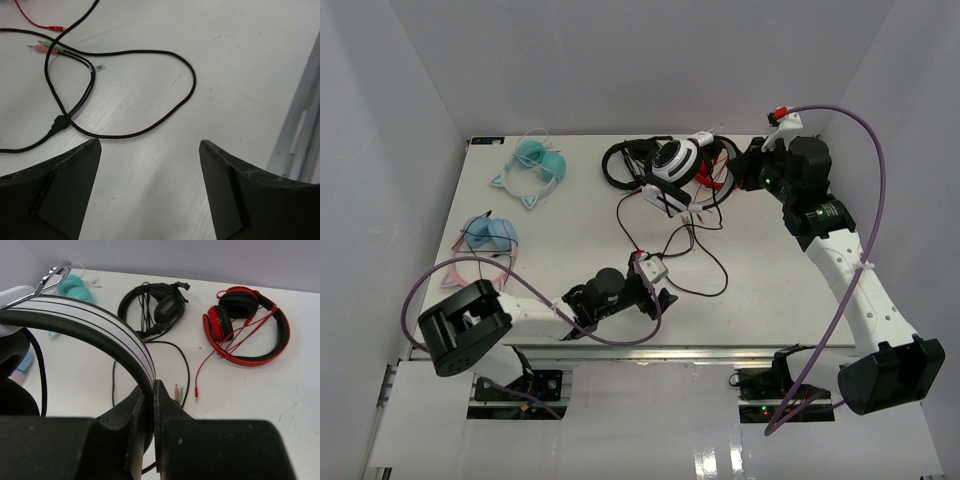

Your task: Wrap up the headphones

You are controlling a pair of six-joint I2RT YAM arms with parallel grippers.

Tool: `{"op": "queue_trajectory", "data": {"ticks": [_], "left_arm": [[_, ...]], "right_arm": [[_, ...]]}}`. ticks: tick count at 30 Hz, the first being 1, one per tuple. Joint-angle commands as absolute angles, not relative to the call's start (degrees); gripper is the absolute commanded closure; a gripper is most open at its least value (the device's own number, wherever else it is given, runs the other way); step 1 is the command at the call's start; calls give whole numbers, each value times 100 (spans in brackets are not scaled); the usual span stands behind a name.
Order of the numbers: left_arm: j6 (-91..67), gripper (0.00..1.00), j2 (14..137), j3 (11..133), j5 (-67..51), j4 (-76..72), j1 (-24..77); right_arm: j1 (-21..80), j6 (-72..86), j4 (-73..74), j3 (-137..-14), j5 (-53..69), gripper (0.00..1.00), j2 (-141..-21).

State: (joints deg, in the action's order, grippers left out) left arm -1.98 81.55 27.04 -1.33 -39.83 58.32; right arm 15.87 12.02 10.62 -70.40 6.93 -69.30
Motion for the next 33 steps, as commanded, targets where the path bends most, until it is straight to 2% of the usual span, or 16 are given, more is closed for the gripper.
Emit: {"op": "queue_trajectory", "data": {"ticks": [1,7,16,23,25,27,29,31,32,33], "left_arm": [[1544,8,9041,2762,62,-6002,5845],[2132,8,10611,3981,395,-6604,5715],[1882,13,11670,5037,-869,-6743,4902],[1840,20,12451,6051,-1392,-6102,4733],[1774,29,12583,6132,-1492,-6038,4693],[1705,45,12647,6152,-1530,-6038,4667],[1573,72,12628,6088,-1596,-6064,4596],[1444,92,12446,5816,-2022,-6047,4515],[1404,100,12231,5671,-2157,-6053,4444],[1384,100,12055,5476,-2259,-6096,4415]], "right_arm": [[1344,1747,879,-7519,1523,92,-6657],[1180,2000,1213,-7895,2038,92,-6611],[1116,2204,1257,-7838,2672,92,-6280],[1048,2475,1255,-7980,3068,92,-6258],[1019,2563,1266,-8016,3183,92,-6249],[993,2619,1257,-8033,3261,92,-6231],[958,2634,1276,-8034,3320,92,-6187],[939,2424,1390,-8061,3204,92,-6138],[931,2291,1459,-8068,3119,92,-6104],[926,2126,1527,-8068,3041,92,-6070]]}}
